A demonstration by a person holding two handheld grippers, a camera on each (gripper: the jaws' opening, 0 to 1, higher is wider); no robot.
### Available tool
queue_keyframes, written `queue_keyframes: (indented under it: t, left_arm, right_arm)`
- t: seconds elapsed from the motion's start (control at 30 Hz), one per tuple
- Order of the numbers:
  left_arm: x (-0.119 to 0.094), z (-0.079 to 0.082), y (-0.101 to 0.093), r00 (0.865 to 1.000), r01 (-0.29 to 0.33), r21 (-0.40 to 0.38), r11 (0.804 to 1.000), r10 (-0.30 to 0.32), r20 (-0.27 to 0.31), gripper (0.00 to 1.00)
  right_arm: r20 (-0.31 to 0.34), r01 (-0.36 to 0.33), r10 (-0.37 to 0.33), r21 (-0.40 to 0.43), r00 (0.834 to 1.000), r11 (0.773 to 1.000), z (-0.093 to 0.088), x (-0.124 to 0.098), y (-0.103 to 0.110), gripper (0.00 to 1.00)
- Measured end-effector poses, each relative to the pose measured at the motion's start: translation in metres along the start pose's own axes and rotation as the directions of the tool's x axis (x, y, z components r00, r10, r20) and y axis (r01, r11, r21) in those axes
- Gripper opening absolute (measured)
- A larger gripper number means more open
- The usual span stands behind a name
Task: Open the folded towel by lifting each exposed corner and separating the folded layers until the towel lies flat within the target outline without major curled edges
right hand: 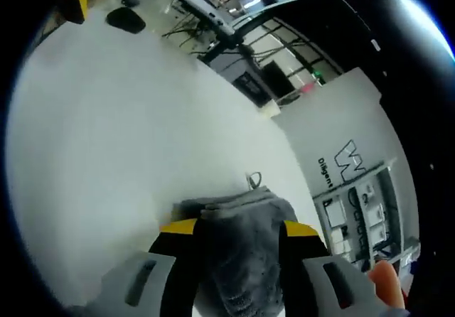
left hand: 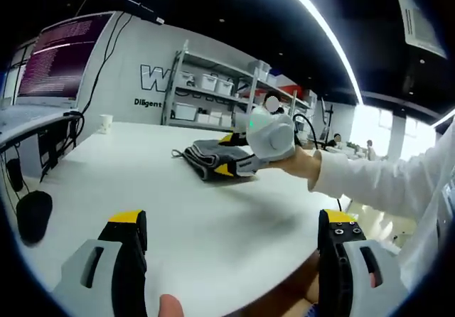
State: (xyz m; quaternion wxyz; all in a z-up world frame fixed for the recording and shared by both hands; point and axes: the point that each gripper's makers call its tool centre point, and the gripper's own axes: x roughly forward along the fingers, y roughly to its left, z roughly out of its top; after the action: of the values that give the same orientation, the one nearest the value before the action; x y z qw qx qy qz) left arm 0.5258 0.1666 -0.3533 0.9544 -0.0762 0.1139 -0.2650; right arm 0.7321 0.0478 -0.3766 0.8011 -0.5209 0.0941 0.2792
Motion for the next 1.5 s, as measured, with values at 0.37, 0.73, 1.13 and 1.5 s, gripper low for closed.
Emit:
queue_keyframes:
  t: [0.37, 0.73, 1.13, 1.5]
  left_arm:
    - [-0.003, 0.001, -0.003, 1.0, 0.01, 0.004, 1.0, -0.01, 0.003, 0.98]
    - [-0.005, 0.002, 0.0, 1.0, 0.002, 0.007, 1.0, -0.002, 0.007, 0.99]
    - [-0.007, 0.004, 0.0, 1.0, 0.002, 0.009, 1.0, -0.002, 0.014, 0.99]
    - [-0.009, 0.008, -0.002, 0.999, -0.003, 0.008, 1.0, 0.003, 0.032, 0.99]
  right_arm:
    - [0.013, -0.068, 0.067, 0.038, 0.998, 0.997, 0.001, -0.003, 0.009, 0.08]
    - [0.079, -0.032, 0.013, 0.254, 0.997, 0.967, -0.002, -0.019, -0.026, 0.06]
    - [0.092, 0.06, -0.105, 0.4, 0.99, 0.915, -0.028, -0.039, -0.074, 0.06]
    - [0.056, 0.115, -0.169, 0.523, 0.984, 0.844, -0.066, -0.05, -0.102, 0.06]
